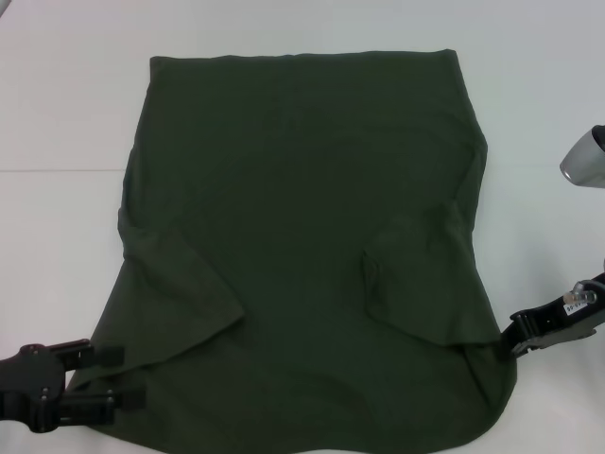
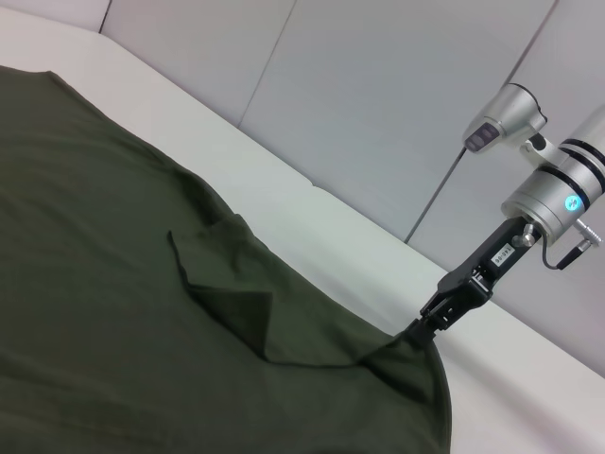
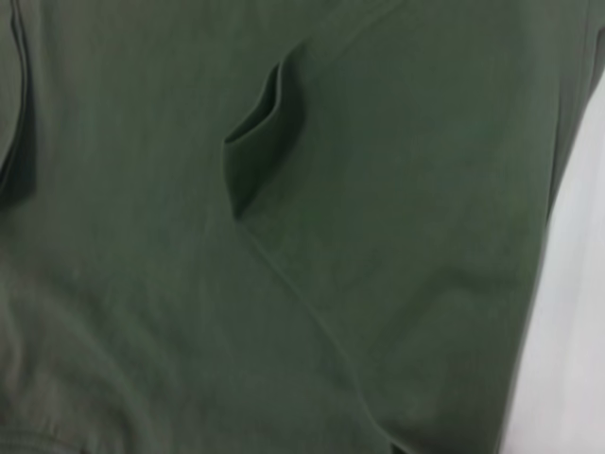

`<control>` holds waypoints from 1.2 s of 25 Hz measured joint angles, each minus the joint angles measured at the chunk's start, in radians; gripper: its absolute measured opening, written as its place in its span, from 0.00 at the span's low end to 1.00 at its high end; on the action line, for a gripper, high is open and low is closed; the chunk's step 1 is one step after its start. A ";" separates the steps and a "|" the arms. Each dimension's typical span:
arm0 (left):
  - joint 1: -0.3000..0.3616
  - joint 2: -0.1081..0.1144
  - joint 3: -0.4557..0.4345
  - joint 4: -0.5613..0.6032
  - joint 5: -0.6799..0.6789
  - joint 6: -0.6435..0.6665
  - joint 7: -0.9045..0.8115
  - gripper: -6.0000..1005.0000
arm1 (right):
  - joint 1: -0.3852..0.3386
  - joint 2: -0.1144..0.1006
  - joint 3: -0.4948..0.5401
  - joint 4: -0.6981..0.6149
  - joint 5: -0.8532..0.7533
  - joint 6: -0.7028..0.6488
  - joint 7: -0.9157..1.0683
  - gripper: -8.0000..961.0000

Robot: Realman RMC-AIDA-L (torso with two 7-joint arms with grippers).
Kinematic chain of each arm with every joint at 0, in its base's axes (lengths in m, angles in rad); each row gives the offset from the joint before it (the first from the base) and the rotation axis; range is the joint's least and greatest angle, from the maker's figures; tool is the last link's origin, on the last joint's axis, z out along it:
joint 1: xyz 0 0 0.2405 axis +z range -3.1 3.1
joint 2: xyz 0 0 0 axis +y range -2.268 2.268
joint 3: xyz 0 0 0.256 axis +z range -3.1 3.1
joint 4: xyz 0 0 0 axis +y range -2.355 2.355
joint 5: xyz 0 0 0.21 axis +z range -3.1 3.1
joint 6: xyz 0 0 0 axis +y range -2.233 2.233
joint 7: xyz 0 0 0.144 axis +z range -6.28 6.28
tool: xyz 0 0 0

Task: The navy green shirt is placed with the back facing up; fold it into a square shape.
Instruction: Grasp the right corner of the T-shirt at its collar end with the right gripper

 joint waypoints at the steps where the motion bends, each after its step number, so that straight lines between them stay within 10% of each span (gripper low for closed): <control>1: 0.000 0.000 0.000 0.000 0.000 0.000 0.000 0.84 | 0.000 0.000 -0.001 0.000 0.000 0.000 -0.001 0.33; 4: 0.000 0.000 -0.001 0.000 -0.001 0.000 0.000 0.84 | 0.000 0.000 -0.014 0.000 0.000 0.001 -0.003 0.16; 20: 0.009 0.001 -0.129 0.000 -0.012 -0.014 -0.065 0.83 | -0.055 -0.024 0.075 -0.024 0.010 -0.015 -0.112 0.09; 30: -0.017 0.052 -0.111 0.016 0.044 -0.035 -0.556 0.82 | -0.072 -0.027 0.104 -0.023 0.042 -0.023 -0.171 0.09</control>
